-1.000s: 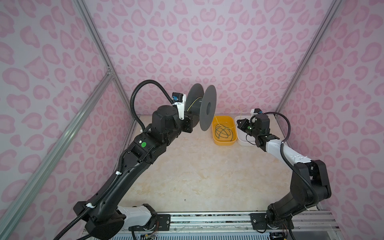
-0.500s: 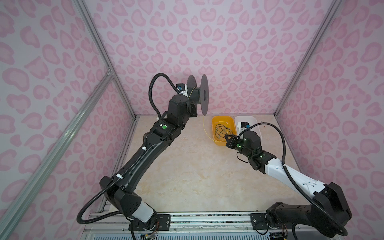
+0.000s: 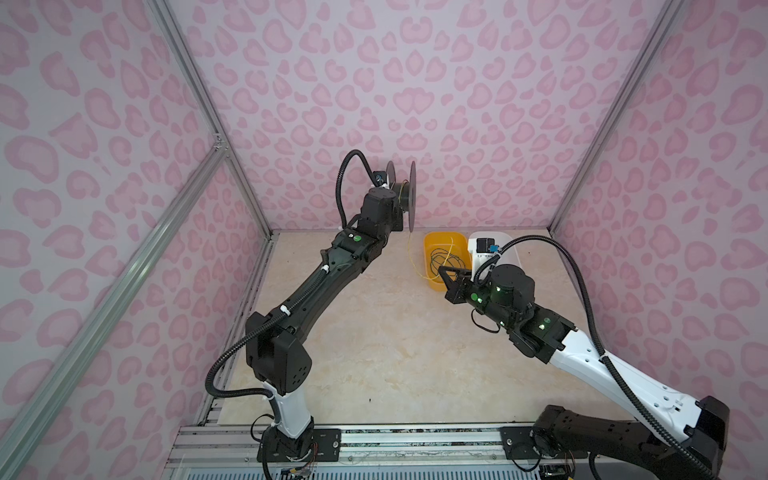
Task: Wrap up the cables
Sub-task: 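Raise the spool with the left gripper while the right gripper lowers the cable, then swing the right gripper with the cable up over the spool toward the left gripper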
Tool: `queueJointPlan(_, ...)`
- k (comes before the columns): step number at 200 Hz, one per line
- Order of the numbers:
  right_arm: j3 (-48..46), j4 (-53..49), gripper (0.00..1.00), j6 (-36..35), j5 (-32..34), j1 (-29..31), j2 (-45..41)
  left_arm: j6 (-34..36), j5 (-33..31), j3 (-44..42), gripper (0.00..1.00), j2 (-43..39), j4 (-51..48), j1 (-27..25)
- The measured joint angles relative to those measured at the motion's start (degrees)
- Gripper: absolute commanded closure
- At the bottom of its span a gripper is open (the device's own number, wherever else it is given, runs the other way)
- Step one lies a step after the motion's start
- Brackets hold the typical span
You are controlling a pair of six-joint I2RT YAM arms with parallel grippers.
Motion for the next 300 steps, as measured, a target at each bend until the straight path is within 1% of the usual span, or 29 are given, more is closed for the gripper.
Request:
queueJointPlan(18,3.6,-0.7,1.0,-1.3,0.0,0.2,0.9,-0.2,0.5,-4.2,0.96,-1.2,1.3,0.0)
queueJointPlan(50,11.4,-1.8,1.0,-2.8,-0.8,1.2,4.5,-0.7,0.6,-13.9,0.96,-5.6,1.2,0.0)
queueJointPlan(82,17.6,-2.5,1.0,-4.6,-1.6,3.3,9.0,-1.3,0.4,-22.5,0.96,-9.9,3.0,-0.1)
queueJointPlan(109,23.3,-3.0,1.0,-6.1,-1.9,3.5,13.2,-2.6,0.5,-31.6,0.96,-14.3,3.0,-0.8)
queueJointPlan(122,27.8,-4.2,1.0,-6.3,-2.2,3.4,16.1,-3.7,1.0,-35.6,0.96,-17.0,2.7,-1.3)
queueJointPlan(145,34.0,-5.2,1.0,-6.5,-3.5,3.1,20.9,-4.5,0.7,-43.2,0.96,-23.6,2.6,-3.5)
queueJointPlan(163,37.0,-5.7,1.0,-6.7,-5.6,2.2,23.9,-5.1,-1.5,-47.4,0.96,-27.9,2.2,-6.4)
queueJointPlan(189,40.8,-6.2,1.0,-6.7,-7.4,-0.7,27.7,-7.4,-3.6,-52.9,0.96,-35.0,0.3,-11.4)
queueJointPlan(216,45.3,-7.9,1.0,-6.9,-11.3,-3.4,32.4,-9.5,-5.1,-55.7,0.96,-41.0,-2.7,-15.8)
queueJointPlan(241,50.6,-10.8,1.0,-7.8,-13.7,-5.2,37.3,-10.9,-6.1,-56.0,0.96,-45.7,-7.3,-18.2)
queueJointPlan(267,54.7,-12.9,1.0,-8.3,-15.6,-6.8,41.4,-12.2,-6.9,-56.0,0.96,-50.0,-11.5,-19.8)
queueJointPlan(300,57.5,-13.8,1.0,-8.2,-16.0,-8.1,45.7,-13.0,-7.4,-54.4,0.96,-54.2,-16.0,-20.4)
